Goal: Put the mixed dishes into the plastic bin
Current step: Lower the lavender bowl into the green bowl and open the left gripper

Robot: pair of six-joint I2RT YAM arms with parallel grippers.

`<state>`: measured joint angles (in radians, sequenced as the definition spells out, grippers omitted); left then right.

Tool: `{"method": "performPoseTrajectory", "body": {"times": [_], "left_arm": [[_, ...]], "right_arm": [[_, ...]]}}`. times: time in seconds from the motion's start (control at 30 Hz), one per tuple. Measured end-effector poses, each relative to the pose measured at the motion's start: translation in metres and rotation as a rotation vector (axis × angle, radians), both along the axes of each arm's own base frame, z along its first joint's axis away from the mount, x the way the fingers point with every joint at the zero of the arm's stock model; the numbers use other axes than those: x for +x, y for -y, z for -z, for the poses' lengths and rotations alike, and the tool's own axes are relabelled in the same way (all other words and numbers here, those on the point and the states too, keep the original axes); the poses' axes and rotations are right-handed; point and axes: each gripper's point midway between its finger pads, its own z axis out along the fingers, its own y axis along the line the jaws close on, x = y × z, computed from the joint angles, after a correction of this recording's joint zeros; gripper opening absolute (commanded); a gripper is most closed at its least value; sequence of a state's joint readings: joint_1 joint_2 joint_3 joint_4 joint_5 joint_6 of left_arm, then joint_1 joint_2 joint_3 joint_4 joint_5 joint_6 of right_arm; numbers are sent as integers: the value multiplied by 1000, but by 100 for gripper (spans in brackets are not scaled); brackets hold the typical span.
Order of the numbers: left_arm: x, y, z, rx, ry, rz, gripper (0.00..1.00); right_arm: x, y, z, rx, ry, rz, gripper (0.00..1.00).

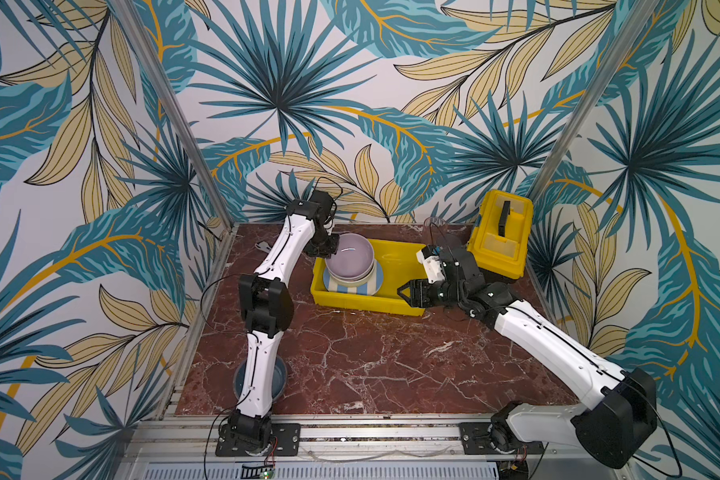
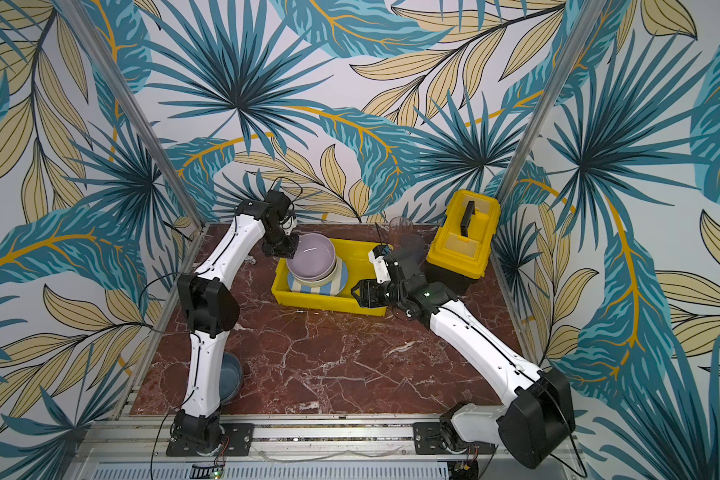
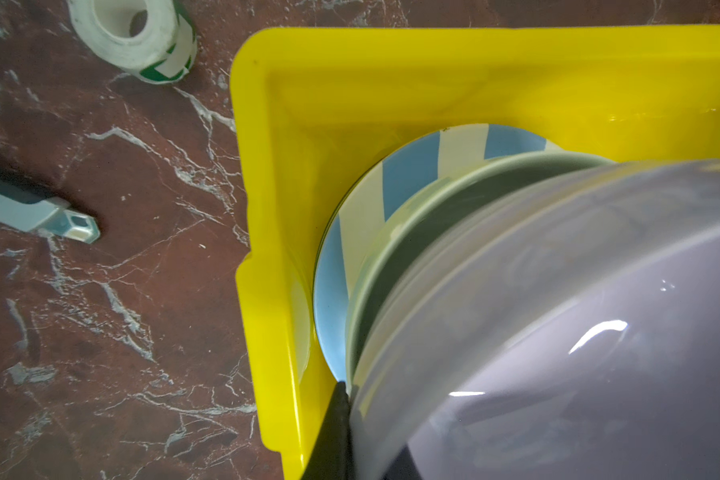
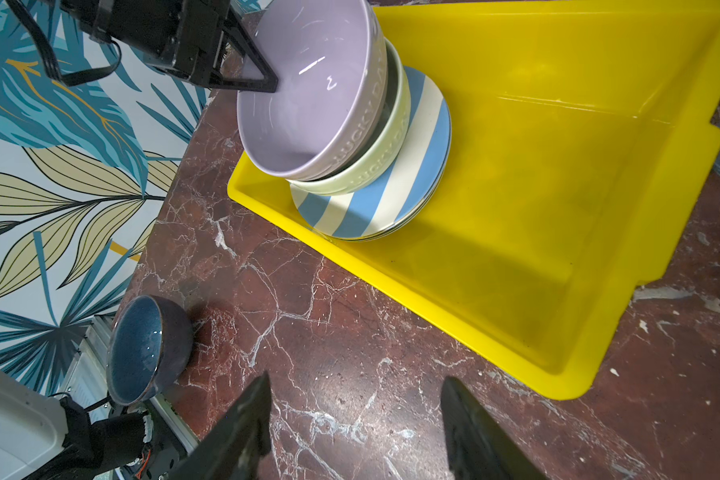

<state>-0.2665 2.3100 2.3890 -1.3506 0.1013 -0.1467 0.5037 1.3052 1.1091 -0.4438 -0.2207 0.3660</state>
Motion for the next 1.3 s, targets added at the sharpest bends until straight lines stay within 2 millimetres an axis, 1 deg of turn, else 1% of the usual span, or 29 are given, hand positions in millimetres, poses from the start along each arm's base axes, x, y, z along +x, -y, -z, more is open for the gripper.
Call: {"method": "performPoseTrajectory", "body": {"times": [0.17,0.37,0.5,0.67,0.8,0.9,1.2,1.3], "left_arm": [[0,1,3,3,-5,2,10],[0,1,4,4,-6,3,16],[0,2,3,-2,-7,6,17],[-1,4,3,-8,-9,9,23],[-1,5,2,-9,-6,11,29],[2,7,-4,-12,13,13,29],[11,5,-31,-8,96,6,30],[15,6,-43,-4,135,10,32]], "right_arm": [[0,1,0,-3,1,3,66],[0,1,-1,-2,6,5,66],[-1,2,-4,1,14,7,66],[-1,3,-7,3,21,9,66],[-2,3,-7,4,22,9,66],[-2,3,-7,3,22,9,66],[-2,3,-7,3,21,8,66],[-2,3,-7,3,21,8,66]]}}
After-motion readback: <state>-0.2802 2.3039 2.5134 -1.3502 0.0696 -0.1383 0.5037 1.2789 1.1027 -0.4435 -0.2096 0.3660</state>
